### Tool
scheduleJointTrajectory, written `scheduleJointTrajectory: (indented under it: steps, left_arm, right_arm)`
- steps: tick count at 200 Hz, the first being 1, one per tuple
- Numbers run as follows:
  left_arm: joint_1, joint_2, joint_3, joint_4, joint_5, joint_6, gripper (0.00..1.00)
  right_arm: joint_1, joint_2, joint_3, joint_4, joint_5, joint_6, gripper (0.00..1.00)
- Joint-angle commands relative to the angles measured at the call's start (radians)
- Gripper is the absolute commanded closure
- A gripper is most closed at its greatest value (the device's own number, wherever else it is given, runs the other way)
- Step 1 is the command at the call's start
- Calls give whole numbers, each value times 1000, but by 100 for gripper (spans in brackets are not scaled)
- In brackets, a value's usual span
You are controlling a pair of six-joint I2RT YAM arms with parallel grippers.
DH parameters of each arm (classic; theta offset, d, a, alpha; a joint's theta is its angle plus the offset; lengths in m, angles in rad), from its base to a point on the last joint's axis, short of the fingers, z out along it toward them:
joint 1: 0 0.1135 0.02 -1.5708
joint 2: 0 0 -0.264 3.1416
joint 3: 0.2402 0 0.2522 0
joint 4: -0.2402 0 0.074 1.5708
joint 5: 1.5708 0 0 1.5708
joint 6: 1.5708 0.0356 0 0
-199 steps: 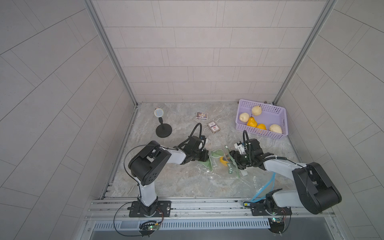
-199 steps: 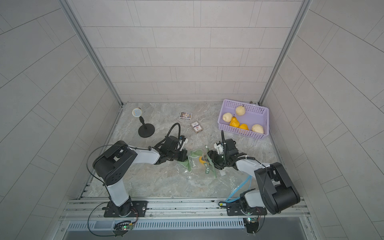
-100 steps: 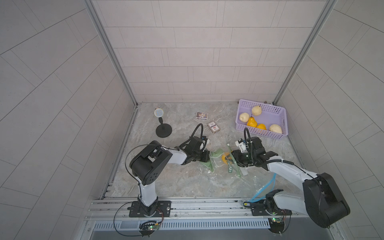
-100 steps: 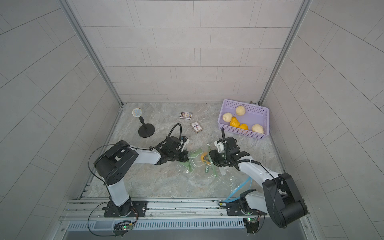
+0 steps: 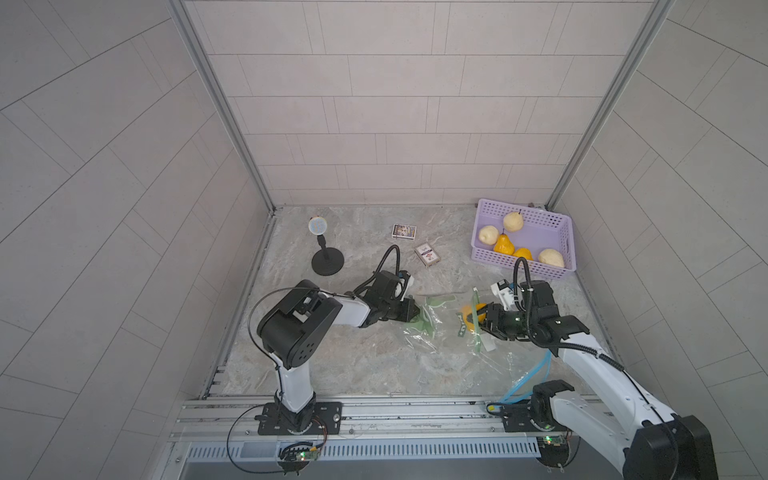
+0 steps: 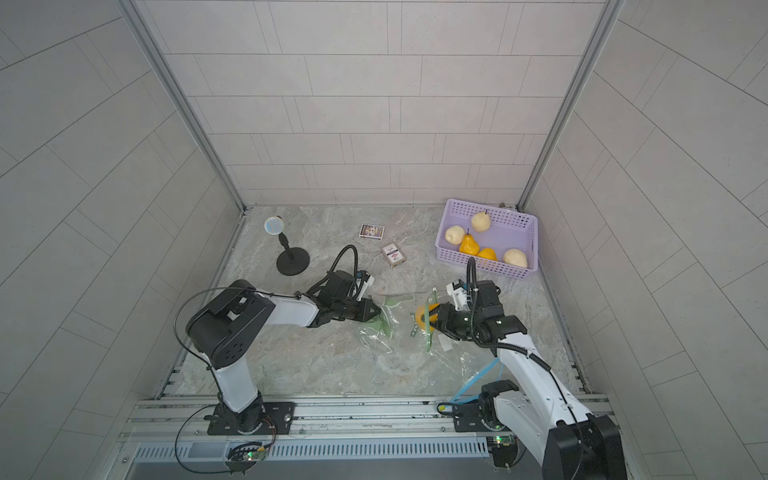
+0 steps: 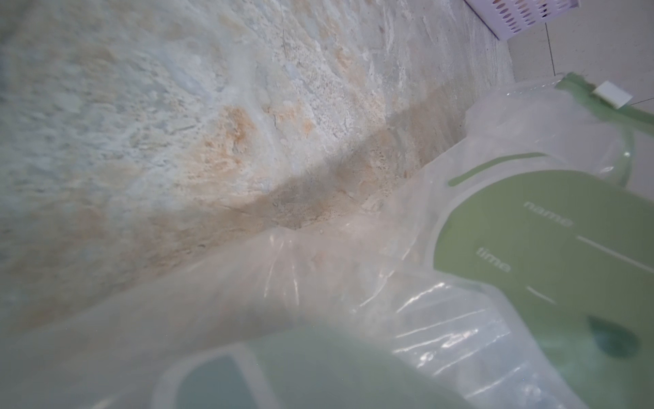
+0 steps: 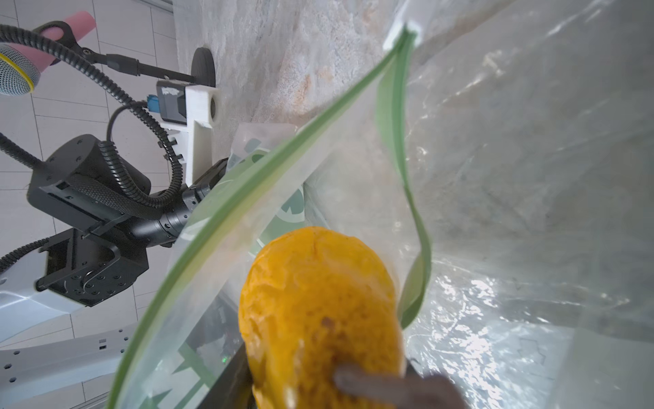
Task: Open the zip-top bag and take out the pear
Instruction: Pick up the pear from the zipper food storage bag.
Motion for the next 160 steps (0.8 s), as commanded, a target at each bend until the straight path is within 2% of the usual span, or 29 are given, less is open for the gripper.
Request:
scheduleJointTrajectory:
  steps: [1,22,49,84,99,121,144,160]
  left_arm:
    - [28,80,-55,-254,-112,17,100]
    - [28,6,-55,-252,-78,-11,91]
    - [20,-192,-14,-286,-7,-75,65]
    - [-20,-359,107,-368,38,-125,49]
    - [-64,-352,143,-363,51,-150,47]
    - [-142,-247,143,-272,44,-202,48]
    - [-152,-101,125,-159,-15,-239,54]
    - [-165,-26,148,-163,-74,-230,56]
  right_arm:
    - [-21,-18,-25,-3,4,10,56]
    - [-22,-5,-31,31,-23,12,57]
    - [-6,23,-35,69,-29,12,57]
    - [29,88,-14,88,2,-4,58]
    - [58,114,-13,122,22,12,58]
    - [113,153,-9,176,63,33,58]
    - [178,212,1,219,99,50,58]
    - [219,259,1,252,128,66,58]
